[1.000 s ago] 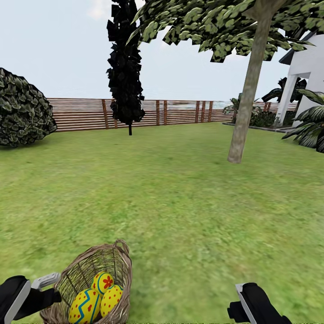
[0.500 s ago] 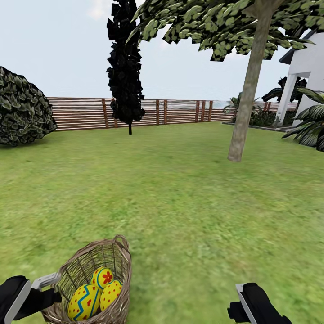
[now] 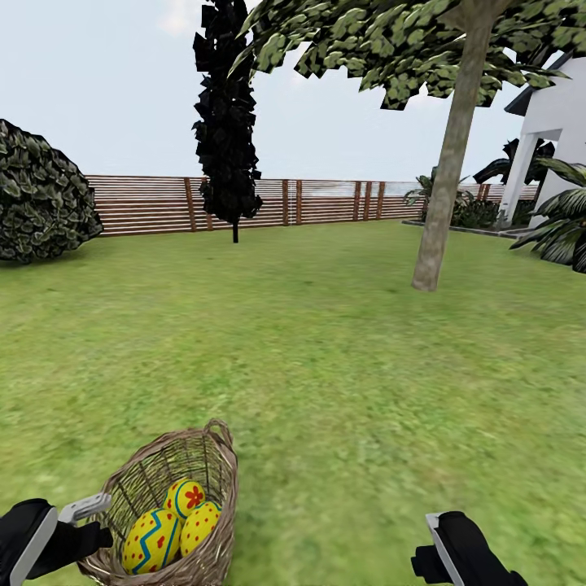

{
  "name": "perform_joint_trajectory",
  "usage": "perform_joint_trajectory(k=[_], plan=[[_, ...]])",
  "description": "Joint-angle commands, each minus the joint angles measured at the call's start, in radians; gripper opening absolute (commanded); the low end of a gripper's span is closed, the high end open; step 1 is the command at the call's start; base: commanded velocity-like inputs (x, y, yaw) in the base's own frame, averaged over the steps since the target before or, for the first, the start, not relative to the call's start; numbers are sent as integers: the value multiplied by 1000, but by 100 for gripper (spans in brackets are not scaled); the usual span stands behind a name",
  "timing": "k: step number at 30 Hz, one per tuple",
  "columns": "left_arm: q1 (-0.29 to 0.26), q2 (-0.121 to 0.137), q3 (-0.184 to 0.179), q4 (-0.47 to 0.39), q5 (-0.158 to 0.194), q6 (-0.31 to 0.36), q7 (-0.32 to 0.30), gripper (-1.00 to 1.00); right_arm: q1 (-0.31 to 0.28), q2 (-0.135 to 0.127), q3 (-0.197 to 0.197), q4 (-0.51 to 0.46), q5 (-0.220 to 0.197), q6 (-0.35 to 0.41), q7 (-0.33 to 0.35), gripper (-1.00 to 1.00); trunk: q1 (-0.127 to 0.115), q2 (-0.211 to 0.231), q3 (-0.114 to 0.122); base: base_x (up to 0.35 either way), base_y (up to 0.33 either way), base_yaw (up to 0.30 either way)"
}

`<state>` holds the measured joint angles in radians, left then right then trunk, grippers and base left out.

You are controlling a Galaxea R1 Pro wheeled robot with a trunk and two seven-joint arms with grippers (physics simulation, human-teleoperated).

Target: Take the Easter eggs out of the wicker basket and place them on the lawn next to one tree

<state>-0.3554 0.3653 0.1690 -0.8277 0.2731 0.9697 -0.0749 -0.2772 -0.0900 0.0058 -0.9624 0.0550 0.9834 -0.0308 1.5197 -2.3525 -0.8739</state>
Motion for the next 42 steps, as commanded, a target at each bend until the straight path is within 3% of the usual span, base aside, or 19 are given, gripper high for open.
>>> perform_joint_trajectory(k=[1,5,6,37,42], plan=[[-1,0,3,-1,-6,4,-8,100,0,0,1,-1,6,4,2,100,0,0,-1,0,0,0],[-1,1,4,-1,-5,4,-8,100,0,1,2,-1,6,4,2,100,0,0,-1,0,0,0],[-1,1,4,-1,-5,4,-9,-100,0,1,2,-1,6,4,2,100,0,0,-1,-5,0,0],[-1,-4,5,0,-3,4,-8,-100,0,1,5,1,8,4,2,100,0,0,-1,-5,0,0],[-1,-5,4,1,-3,4,-8,-100,0,1,5,1,8,3,2,100,-19,35,15,0,0,0]])
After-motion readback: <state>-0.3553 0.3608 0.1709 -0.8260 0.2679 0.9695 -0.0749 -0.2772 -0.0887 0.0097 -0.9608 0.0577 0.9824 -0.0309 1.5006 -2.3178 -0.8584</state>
